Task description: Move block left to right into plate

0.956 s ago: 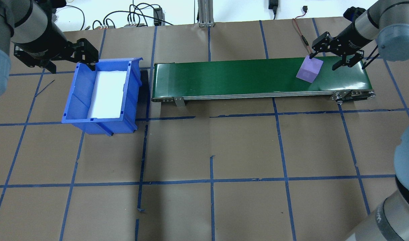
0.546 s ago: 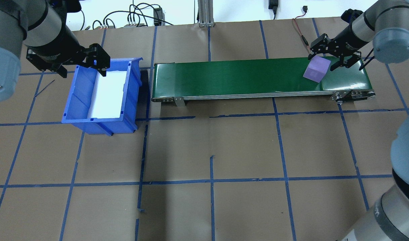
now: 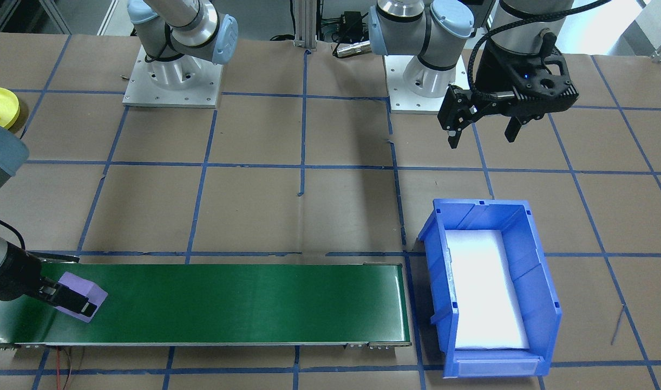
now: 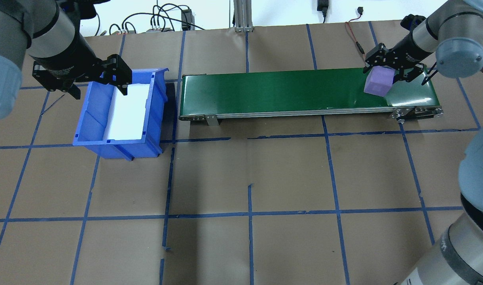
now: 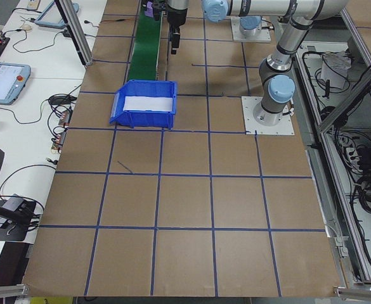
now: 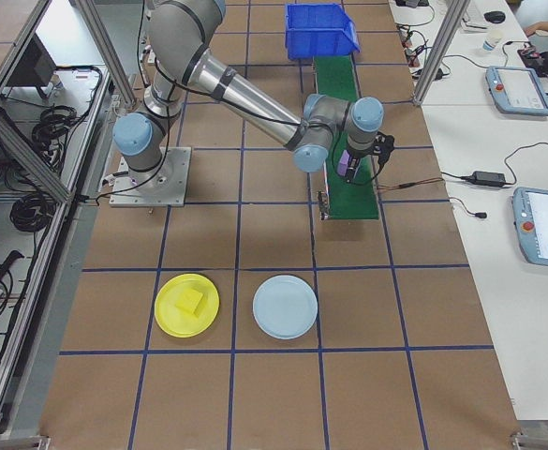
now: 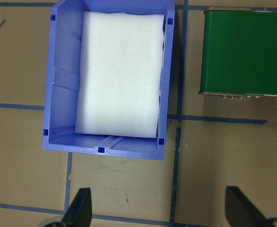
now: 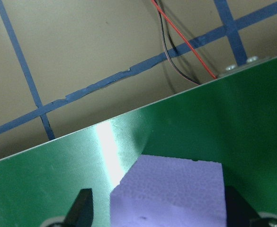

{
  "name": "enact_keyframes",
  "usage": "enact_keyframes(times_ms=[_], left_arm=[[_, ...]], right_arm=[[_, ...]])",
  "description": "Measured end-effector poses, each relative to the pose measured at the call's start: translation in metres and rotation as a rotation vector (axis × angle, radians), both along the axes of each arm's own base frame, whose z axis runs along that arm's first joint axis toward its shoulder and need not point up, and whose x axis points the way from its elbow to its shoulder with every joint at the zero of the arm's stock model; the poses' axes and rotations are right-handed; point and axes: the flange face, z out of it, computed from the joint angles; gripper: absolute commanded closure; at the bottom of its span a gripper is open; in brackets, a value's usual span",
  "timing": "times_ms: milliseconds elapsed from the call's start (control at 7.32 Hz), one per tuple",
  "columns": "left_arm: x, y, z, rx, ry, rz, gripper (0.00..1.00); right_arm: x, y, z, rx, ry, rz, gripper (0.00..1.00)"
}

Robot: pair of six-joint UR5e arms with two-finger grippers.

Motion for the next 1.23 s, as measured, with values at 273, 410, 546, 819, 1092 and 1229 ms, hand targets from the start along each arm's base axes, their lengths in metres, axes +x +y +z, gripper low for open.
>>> enact_keyframes(times_ms=[273, 410, 546, 819, 1092, 1229], left_arm=[[0.000, 0.002, 0.004, 0.014, -0.003, 0.004, 0.00], [0.000, 0.003, 0.009, 0.009, -0.004, 0.005, 0.00], [0.000, 0.004, 0.013, 0.004, -0.005, 0.005, 0.00], [-0.001, 0.007, 0.016, 0.009, -0.001, 0.003, 0.00], [-0.002, 0.009, 0.015, 0.010, 0.001, 0.000, 0.00], [-0.003, 0.009, 0.014, 0.010, 0.006, 0.002, 0.00]], right_arm=[[0.001, 0.005, -0.003, 0.017, 0.005, 0.014, 0.42], [0.000, 0.008, -0.005, 0.033, 0.015, 0.022, 0.52], [-0.001, 0.010, -0.006, 0.044, 0.029, 0.029, 0.59], [-0.004, 0.011, 0.006, 0.041, 0.064, 0.034, 0.59], [-0.016, 0.010, 0.029, 0.033, 0.138, 0.081, 0.59], [-0.034, 0.014, 0.035, 0.033, 0.198, 0.149, 0.59]])
